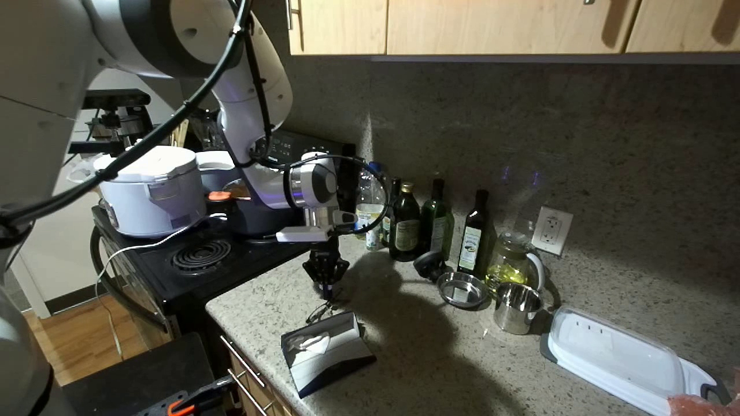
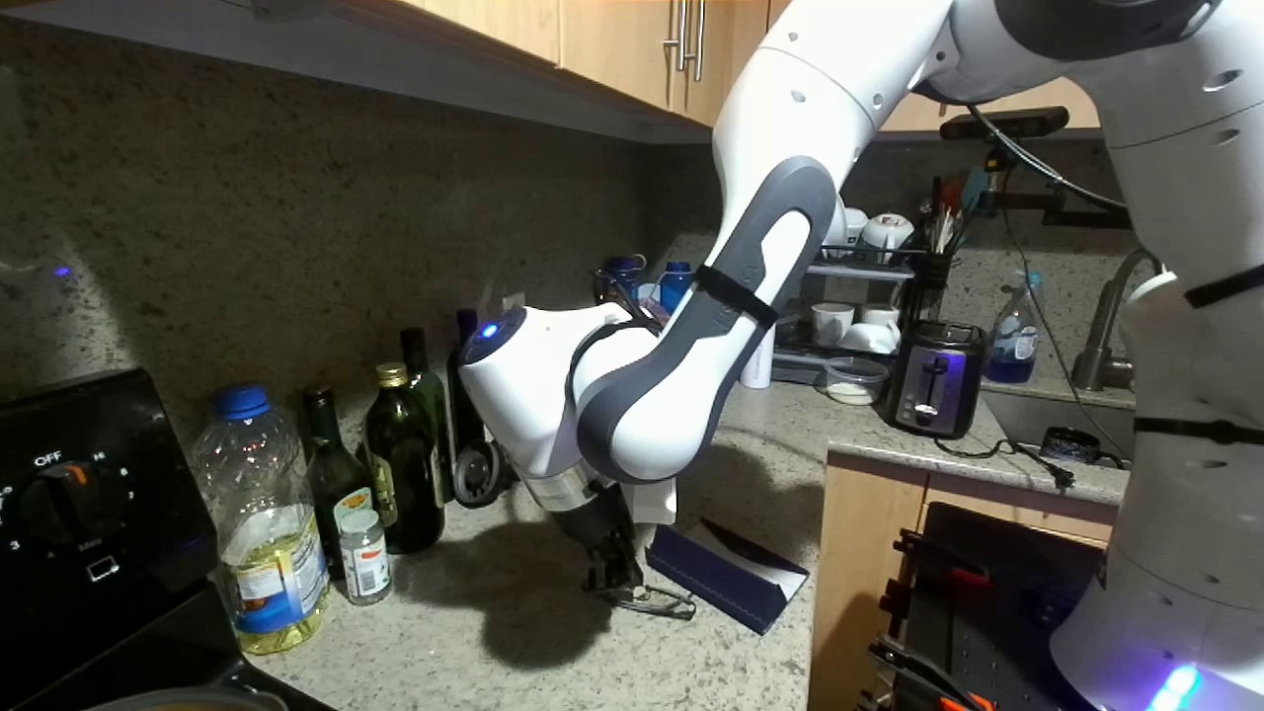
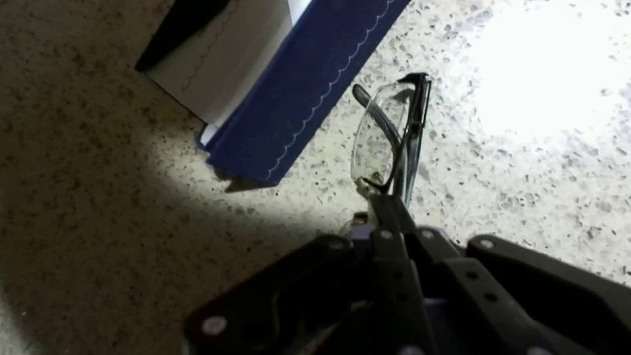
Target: Pick up the specks and put them in the box storage
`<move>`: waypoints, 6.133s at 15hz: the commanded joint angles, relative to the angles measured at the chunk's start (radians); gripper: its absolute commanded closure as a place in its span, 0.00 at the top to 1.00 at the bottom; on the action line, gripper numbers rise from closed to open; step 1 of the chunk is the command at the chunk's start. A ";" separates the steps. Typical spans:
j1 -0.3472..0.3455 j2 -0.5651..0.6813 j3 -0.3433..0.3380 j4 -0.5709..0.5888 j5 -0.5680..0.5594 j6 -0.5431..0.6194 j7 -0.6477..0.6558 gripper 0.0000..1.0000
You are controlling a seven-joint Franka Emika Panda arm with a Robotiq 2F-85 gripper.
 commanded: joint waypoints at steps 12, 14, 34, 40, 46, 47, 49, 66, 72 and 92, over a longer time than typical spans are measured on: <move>0.017 -0.081 0.003 -0.028 0.005 -0.030 -0.017 0.00; 0.014 -0.079 0.005 -0.026 0.010 -0.032 -0.021 0.00; -0.014 -0.105 0.016 -0.129 0.039 0.121 -0.094 0.13; -0.022 -0.139 0.014 -0.177 0.040 0.151 -0.094 0.23; -0.043 -0.136 0.011 -0.190 0.049 0.170 -0.108 0.19; -0.045 -0.135 0.011 -0.188 0.050 0.169 -0.108 0.21; -0.045 -0.135 0.010 -0.180 0.046 0.161 -0.107 0.25; -0.050 -0.107 0.017 -0.149 0.070 0.153 -0.136 0.27; -0.052 -0.092 0.018 -0.130 0.077 0.142 -0.147 0.27; -0.074 -0.062 0.017 -0.102 0.122 0.136 -0.213 0.00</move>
